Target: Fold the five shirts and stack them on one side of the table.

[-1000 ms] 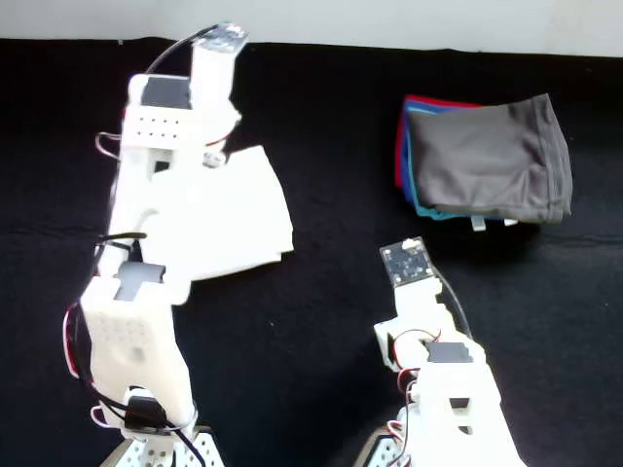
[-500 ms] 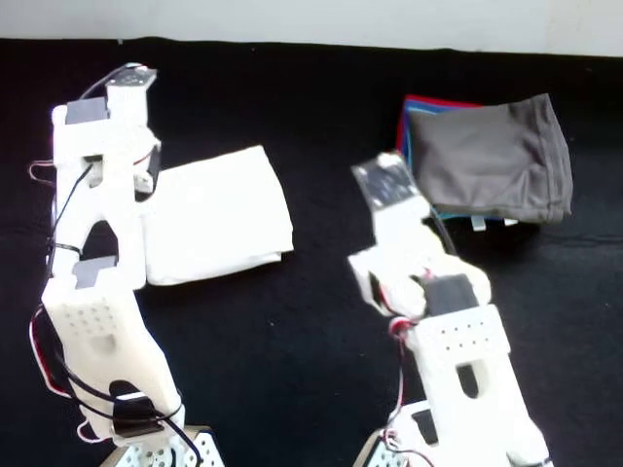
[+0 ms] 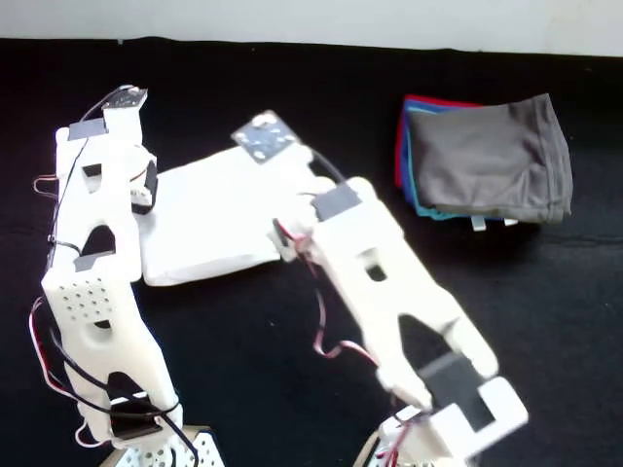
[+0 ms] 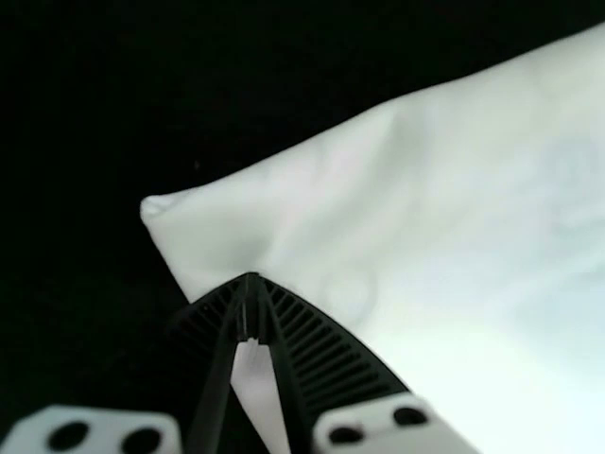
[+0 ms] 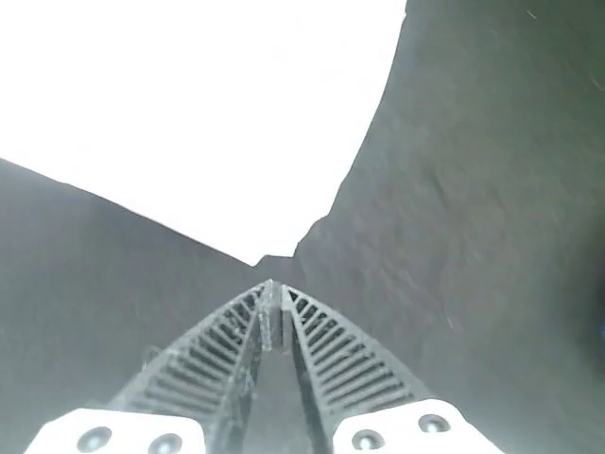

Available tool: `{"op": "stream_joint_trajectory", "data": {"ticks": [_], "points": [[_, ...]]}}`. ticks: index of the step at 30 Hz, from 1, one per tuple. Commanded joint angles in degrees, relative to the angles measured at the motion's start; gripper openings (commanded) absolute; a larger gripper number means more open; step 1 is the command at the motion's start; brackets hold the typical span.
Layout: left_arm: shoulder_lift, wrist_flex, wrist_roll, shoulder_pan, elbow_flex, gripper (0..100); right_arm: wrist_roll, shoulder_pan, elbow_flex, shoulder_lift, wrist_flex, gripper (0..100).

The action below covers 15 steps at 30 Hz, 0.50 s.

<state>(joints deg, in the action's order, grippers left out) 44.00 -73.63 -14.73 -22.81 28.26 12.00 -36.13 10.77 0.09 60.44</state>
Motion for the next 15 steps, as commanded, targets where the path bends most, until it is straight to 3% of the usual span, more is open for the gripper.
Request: {"op": "stream_joint_trajectory", "data": {"ticks": [1,7,15], "points": [[0.13,-1.41,-0.35,-2.51,0.48,1,-0.26,-1.89,-11.38,6.55,0.57,0.7],[-0.40,-6.33,-0.44,-1.98,0.57,1,-0.26,-6.29,-17.27,14.29,1.89,0.7],[-10.42,-14.42,-0.62,-2.42,-0.75,1,-0.26,-6.55,-17.45,21.85,3.65,0.7]]}}
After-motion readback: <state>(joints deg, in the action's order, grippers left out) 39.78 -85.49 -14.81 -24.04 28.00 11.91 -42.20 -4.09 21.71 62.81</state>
